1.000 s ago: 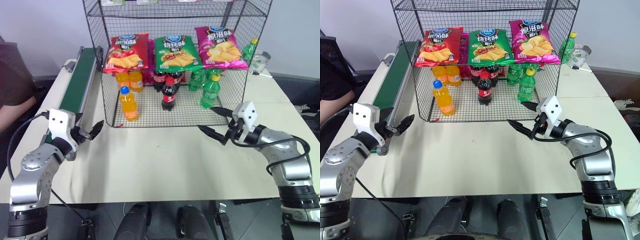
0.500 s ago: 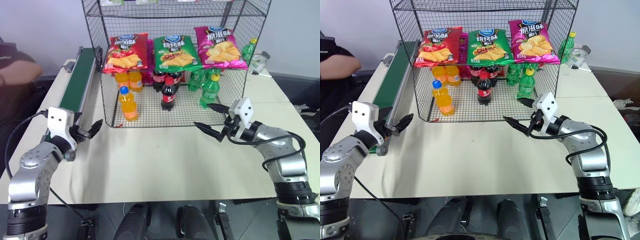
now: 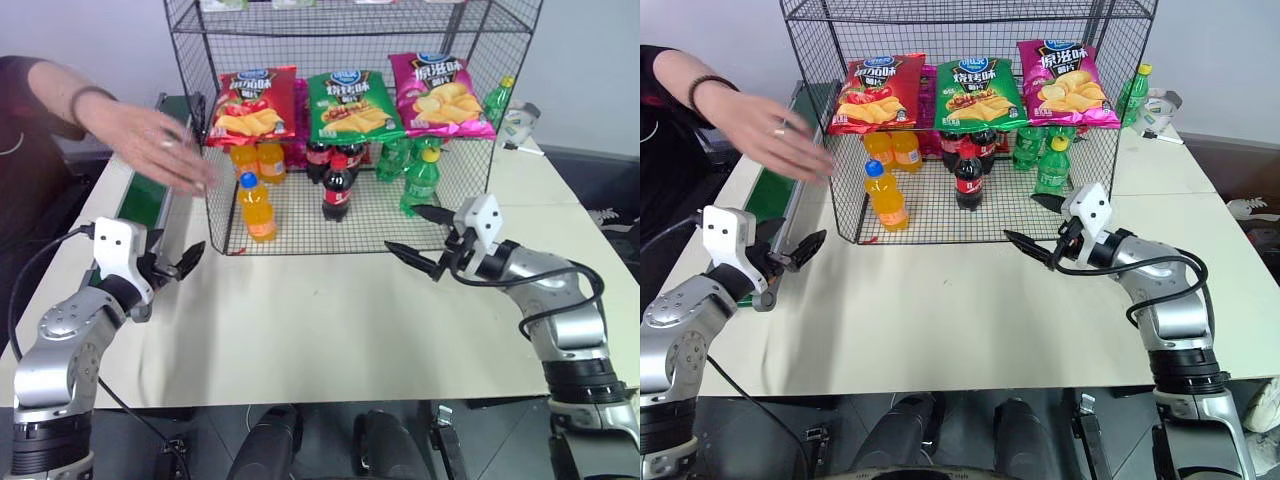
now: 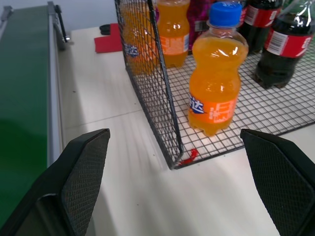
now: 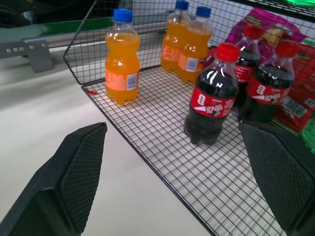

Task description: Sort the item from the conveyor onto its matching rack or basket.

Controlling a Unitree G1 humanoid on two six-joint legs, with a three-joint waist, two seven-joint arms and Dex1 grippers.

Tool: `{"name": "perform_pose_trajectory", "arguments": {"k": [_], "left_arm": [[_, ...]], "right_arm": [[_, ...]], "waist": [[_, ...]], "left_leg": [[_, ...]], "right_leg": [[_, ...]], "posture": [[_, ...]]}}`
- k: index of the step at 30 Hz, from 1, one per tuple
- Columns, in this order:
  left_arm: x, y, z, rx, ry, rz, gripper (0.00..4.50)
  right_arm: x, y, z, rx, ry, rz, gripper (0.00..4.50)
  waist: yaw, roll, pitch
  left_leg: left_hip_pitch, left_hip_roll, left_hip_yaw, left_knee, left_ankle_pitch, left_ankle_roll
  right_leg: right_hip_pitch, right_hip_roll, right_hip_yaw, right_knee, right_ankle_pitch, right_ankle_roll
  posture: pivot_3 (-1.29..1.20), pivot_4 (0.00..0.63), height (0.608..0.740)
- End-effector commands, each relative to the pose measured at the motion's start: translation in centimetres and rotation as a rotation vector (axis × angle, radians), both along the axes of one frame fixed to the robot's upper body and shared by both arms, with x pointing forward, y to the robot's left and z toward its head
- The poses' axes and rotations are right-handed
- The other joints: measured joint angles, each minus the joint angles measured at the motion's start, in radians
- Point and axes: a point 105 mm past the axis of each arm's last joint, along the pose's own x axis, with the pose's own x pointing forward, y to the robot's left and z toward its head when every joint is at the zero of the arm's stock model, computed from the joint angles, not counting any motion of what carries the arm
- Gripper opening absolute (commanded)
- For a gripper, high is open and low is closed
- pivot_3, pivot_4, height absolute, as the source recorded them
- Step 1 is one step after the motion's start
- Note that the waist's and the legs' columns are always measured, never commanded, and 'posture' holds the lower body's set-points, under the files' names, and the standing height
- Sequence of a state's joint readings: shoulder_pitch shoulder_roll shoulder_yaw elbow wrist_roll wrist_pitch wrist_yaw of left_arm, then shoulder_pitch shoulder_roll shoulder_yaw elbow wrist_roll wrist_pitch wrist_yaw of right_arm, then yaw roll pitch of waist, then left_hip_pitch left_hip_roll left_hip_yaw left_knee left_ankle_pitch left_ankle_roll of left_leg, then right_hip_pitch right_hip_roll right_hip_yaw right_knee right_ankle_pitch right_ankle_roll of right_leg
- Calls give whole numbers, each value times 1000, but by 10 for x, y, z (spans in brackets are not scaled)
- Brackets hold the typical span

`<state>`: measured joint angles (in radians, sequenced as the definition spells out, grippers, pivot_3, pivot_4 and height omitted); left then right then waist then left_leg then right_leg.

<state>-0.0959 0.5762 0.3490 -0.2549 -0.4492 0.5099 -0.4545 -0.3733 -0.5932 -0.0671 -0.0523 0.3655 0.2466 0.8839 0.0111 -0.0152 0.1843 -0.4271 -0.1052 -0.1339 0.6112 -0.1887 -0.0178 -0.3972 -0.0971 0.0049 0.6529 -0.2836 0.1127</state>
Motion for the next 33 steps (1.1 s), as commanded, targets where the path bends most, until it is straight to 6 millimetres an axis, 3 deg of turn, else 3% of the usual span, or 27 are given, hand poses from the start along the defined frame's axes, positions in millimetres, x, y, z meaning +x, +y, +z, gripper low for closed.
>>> {"name": "perform_pose_trajectory", "arguments": {"k": [1,9,23,33], "left_arm": [[-1,2,18,20,-84,20,4441],[7,-3,21,23,-91,-3,4441],[-2,-5,16,2,-94,16,4441],[5,4,22,-1,-127,63,4441]], "right_arm": [[0,4,11,6,-50,18,4500],[-1,4,11,15,-59,7,4500],[-2,13,12,15,-55,47,4500],[-4,19,12,26,-59,52,4500]], "waist": [[0,0,0],[1,0,0],[1,0,0],[-1,0,0]], "left_leg": [[0,0,0,0,0,0],[0,0,0,0,0,0],[0,0,0,0,0,0],[0,0,0,0,0,0]], "right_leg": [[0,0,0,0,0,0],[0,0,0,0,0,0],[0,0,0,0,1,2],[0,0,0,0,1,2]], "posture": [[0,150,740],[0,150,740],[0,150,740],[0,150,740]]}}
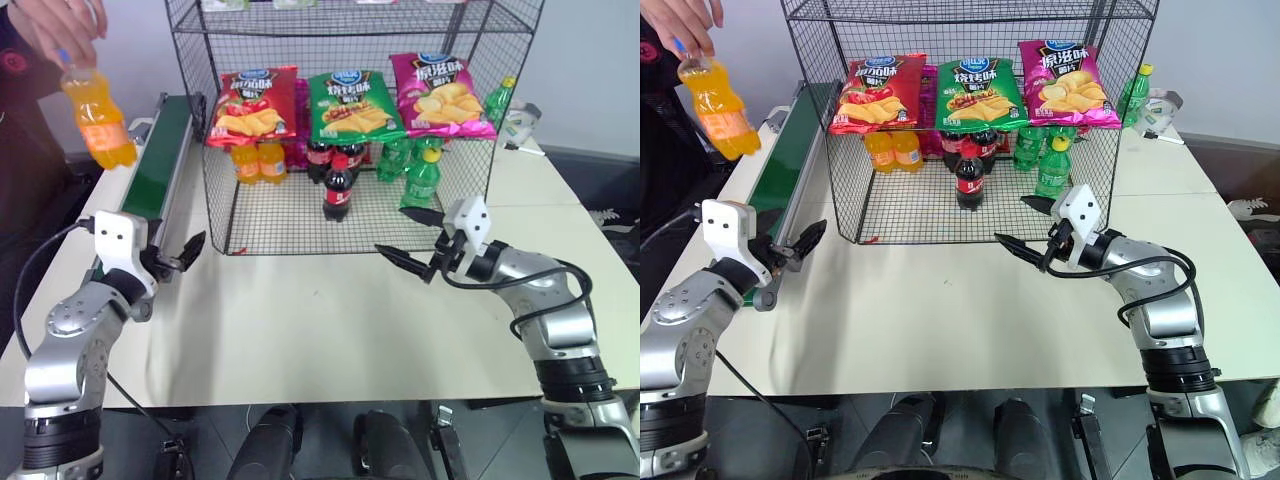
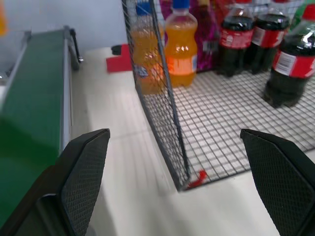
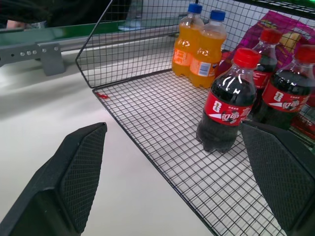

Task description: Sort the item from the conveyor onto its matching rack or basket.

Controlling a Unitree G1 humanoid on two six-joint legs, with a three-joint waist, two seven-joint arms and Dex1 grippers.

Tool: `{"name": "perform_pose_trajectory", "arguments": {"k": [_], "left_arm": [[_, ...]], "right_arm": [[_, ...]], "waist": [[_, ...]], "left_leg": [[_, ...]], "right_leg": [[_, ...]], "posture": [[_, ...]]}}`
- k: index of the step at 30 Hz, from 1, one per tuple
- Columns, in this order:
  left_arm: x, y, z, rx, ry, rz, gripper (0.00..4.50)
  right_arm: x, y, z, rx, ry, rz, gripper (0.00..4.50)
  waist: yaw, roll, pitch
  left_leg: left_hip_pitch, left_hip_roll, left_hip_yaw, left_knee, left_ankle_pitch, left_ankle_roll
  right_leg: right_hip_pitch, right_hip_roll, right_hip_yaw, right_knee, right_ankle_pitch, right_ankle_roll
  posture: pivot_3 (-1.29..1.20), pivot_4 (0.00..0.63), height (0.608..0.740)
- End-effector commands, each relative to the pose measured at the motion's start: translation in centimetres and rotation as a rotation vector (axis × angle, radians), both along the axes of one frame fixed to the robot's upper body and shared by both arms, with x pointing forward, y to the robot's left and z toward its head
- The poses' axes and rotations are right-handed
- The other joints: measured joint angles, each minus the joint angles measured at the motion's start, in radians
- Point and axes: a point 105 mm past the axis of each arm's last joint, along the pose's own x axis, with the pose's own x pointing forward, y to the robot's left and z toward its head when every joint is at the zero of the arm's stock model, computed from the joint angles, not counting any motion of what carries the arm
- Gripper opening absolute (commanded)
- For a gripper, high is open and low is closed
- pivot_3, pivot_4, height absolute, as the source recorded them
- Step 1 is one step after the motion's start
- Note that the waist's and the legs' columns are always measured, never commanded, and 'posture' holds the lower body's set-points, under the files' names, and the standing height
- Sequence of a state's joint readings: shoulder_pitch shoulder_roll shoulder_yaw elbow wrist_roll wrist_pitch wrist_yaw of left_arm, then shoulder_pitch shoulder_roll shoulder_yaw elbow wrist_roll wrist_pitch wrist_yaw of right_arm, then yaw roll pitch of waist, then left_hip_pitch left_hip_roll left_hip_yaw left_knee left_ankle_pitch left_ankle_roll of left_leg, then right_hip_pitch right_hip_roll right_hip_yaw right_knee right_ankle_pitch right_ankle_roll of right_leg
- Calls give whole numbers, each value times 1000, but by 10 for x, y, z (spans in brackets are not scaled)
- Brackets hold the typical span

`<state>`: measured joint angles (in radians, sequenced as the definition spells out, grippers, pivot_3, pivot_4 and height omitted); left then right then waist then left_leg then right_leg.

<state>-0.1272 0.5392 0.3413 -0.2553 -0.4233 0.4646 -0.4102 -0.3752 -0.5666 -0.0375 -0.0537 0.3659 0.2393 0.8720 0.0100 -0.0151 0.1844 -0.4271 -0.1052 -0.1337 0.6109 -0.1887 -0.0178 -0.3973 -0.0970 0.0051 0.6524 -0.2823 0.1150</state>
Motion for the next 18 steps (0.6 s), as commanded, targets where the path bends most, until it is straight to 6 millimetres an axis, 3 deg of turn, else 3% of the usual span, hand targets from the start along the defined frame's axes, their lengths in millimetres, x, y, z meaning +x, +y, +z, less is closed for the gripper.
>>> {"name": "perform_pose_trajectory", "arguments": {"k": [1,6,12,15,18], "left_arm": [[-1,7,13,4,-56,31,4441],[-1,29,15,1,-81,175,4441],[3,61,25,12,-143,376,4441],[1,86,29,53,-187,583,4441],[1,95,27,62,-187,653,4441]], "right_arm": [[-4,8,16,10,-65,28,4500],[-10,26,21,29,-79,92,4500],[-13,34,20,40,-71,108,4500],[-14,38,20,42,-69,128,4500],[-15,39,20,43,-67,135,4500]], "waist": [[0,0,0],[-1,0,0],[4,0,0],[3,0,0],[2,0,0]], "left_leg": [[0,0,0,0,0,0],[0,0,0,0,0,0],[0,0,0,1,0,0],[0,0,0,1,0,0],[0,0,0,0,0,0]], "right_leg": [[0,0,0,0,0,0],[0,0,0,0,0,0],[-1,0,-1,0,0,0],[0,0,-1,0,0,0],[0,0,-1,0,0,1]], "posture": [[0,150,740],[0,150,740],[0,150,740],[0,150,740],[0,150,740]]}}
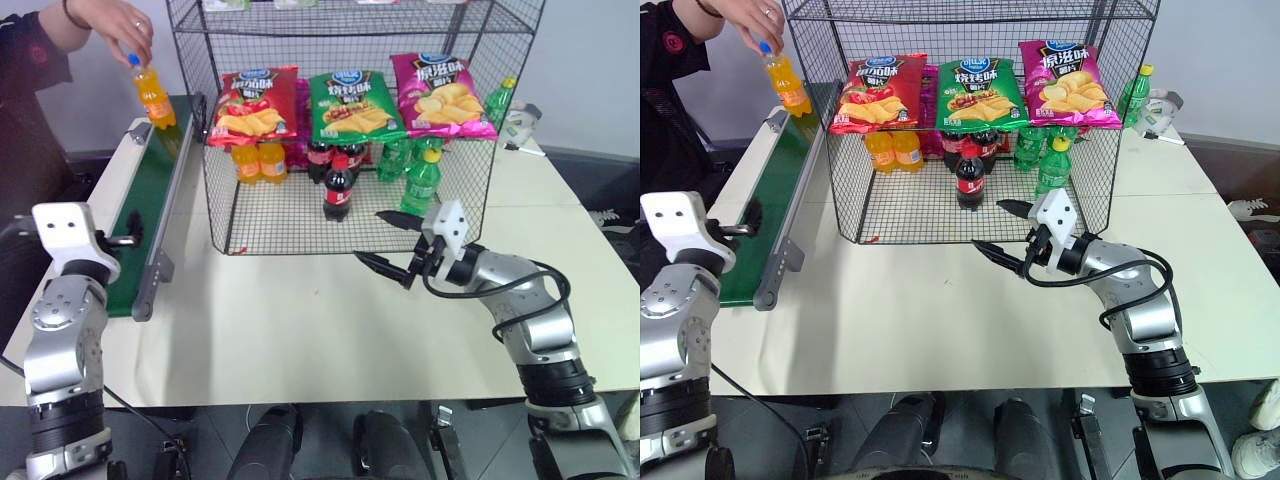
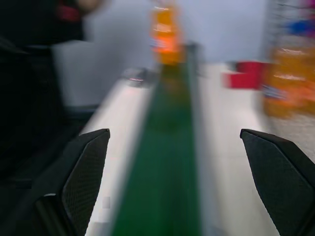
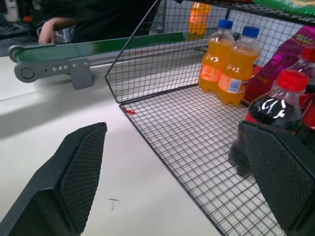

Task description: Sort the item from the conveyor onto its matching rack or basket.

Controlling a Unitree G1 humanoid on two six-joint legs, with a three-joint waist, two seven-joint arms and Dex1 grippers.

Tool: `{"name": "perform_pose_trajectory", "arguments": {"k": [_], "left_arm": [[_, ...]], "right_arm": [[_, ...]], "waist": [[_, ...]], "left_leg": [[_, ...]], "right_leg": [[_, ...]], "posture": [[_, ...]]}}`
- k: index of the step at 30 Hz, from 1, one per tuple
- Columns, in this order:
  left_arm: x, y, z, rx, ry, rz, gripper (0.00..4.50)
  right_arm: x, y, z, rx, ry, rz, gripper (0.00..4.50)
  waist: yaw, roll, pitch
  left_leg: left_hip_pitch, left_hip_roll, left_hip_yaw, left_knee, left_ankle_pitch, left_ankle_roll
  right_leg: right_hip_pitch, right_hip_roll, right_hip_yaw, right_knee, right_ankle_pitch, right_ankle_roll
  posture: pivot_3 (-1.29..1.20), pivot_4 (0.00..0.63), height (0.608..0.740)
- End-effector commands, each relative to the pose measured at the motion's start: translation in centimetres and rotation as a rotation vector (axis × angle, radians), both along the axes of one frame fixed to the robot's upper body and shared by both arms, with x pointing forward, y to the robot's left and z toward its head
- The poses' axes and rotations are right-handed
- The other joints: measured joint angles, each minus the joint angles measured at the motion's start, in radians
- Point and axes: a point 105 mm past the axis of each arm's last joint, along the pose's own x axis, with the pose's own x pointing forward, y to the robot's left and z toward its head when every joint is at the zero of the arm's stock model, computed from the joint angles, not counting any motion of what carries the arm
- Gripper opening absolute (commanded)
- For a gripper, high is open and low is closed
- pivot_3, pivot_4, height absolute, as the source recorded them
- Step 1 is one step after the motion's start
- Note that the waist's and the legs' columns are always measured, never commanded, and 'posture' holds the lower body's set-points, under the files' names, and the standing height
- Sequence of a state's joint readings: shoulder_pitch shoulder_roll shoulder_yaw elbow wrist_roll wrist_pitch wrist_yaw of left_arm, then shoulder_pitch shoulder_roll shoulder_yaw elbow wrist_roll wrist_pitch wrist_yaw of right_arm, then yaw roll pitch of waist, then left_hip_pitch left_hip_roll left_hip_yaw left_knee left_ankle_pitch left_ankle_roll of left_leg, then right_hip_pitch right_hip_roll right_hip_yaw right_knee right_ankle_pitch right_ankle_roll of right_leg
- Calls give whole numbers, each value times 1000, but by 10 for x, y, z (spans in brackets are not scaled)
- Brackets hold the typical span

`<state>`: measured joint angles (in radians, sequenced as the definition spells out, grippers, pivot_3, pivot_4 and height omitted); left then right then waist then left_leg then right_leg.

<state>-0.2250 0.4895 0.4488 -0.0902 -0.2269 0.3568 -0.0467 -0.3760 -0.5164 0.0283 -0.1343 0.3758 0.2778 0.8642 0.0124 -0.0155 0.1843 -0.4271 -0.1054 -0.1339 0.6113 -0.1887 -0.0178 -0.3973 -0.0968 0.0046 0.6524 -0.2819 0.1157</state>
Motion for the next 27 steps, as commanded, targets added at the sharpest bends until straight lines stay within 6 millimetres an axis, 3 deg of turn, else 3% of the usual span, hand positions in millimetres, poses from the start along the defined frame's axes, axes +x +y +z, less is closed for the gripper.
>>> {"name": "perform_pose_trajectory", "arguments": {"k": [1,6,10,17,27], "left_arm": [[-5,14,15,35,-72,89,4441],[-6,14,15,78,-62,54,4441],[-12,13,15,-29,-118,-21,4441],[-12,11,13,-28,-131,-44,4441],[-12,16,10,-4,-114,-36,4441]], "right_arm": [[-4,7,20,24,-70,34,4500],[-3,8,20,30,-71,40,4500],[-4,9,20,32,-70,45,4500],[-5,11,20,33,-69,51,4500],[-22,23,18,47,-39,127,4500]], "waist": [[-1,0,0],[-1,0,0],[-2,0,0],[0,0,0],[-1,0,0]], "left_leg": [[0,0,0,0,0,0],[0,0,0,0,0,0],[0,0,0,0,0,0],[0,0,0,0,0,0],[0,0,0,0,0,0]], "right_leg": [[0,0,0,0,0,0],[0,0,0,0,0,0],[0,0,0,0,0,0],[0,0,0,0,0,0],[0,0,0,0,0,0]], "posture": [[0,150,740],[0,150,740],[0,150,740],[0,150,740],[0,150,740]]}}
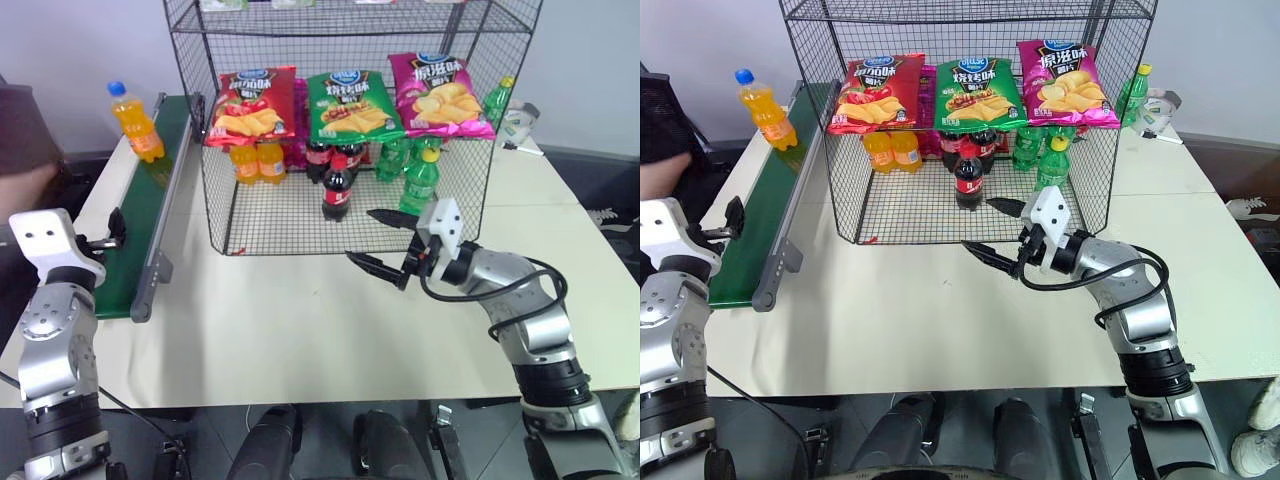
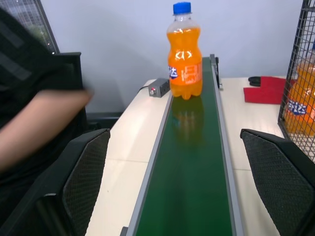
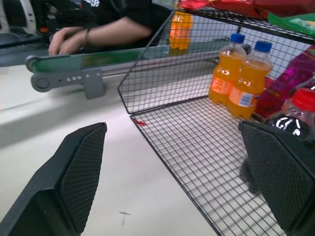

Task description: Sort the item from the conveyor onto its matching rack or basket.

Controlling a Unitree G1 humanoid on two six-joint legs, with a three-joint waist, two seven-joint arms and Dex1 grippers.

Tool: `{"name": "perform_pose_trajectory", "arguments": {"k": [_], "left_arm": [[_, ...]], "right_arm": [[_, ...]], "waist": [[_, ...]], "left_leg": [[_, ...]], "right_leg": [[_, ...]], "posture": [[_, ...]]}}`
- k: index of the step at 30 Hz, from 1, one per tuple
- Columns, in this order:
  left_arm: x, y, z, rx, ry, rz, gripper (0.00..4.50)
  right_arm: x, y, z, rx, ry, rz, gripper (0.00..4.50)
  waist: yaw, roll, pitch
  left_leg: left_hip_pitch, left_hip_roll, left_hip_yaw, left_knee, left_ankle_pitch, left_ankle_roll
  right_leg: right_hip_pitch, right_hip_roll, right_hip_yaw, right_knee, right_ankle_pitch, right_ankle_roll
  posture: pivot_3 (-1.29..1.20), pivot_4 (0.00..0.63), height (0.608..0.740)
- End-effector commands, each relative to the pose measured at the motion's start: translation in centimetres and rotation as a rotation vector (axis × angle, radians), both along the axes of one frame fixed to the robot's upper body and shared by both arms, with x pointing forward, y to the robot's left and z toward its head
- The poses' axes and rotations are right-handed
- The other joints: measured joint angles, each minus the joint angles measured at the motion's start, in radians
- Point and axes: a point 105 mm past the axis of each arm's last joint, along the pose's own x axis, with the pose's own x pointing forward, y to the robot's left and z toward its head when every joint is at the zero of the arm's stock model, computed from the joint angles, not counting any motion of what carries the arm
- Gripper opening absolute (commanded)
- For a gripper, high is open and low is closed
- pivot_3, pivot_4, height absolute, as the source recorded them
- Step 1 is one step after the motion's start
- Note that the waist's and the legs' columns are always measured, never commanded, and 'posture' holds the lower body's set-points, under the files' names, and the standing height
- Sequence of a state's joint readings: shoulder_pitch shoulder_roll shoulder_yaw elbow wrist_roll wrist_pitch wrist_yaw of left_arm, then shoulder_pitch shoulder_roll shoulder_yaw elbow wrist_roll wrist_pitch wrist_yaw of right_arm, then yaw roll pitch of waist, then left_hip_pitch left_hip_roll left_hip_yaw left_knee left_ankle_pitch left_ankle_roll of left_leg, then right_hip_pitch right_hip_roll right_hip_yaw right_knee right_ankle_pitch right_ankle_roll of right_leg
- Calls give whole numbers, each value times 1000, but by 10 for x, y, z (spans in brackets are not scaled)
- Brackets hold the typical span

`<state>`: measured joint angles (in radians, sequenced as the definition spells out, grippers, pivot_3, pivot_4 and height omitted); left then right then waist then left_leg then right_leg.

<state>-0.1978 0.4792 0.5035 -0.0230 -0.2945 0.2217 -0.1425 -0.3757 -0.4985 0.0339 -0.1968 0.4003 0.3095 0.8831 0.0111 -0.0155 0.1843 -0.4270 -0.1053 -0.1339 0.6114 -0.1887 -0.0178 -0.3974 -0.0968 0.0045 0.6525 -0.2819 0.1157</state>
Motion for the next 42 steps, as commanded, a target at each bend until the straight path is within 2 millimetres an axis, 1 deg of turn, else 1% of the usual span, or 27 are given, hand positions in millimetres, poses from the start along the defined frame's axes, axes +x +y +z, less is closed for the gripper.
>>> {"name": "perform_pose_trajectory", "arguments": {"k": [1,15,20,28,42], "left_arm": [[-5,9,12,44,-38,30,4441],[-3,9,9,43,-41,21,4441],[-3,9,7,56,-40,16,4441],[-4,11,9,43,-61,17,4441],[-6,12,11,47,-72,26,4441]], "right_arm": [[-15,12,9,26,-24,71,4500],[-19,19,9,41,-8,81,4500],[-23,25,10,56,-4,102,4500],[-36,38,6,65,18,158,4500],[-39,40,5,56,26,175,4500]], "waist": [[0,0,0],[0,0,0],[0,0,0],[0,0,0],[0,0,0]], "left_leg": [[0,0,0,0,0,0],[0,0,0,0,0,0],[0,0,0,0,0,0],[0,0,0,0,0,0],[0,0,0,0,0,0]], "right_leg": [[0,0,0,0,0,0],[-1,0,0,0,0,0],[-1,0,0,0,0,0],[-3,0,0,0,0,0],[-4,0,0,0,0,0]], "posture": [[0,150,740],[0,150,740],[0,150,740],[0,150,740],[0,150,740]]}}
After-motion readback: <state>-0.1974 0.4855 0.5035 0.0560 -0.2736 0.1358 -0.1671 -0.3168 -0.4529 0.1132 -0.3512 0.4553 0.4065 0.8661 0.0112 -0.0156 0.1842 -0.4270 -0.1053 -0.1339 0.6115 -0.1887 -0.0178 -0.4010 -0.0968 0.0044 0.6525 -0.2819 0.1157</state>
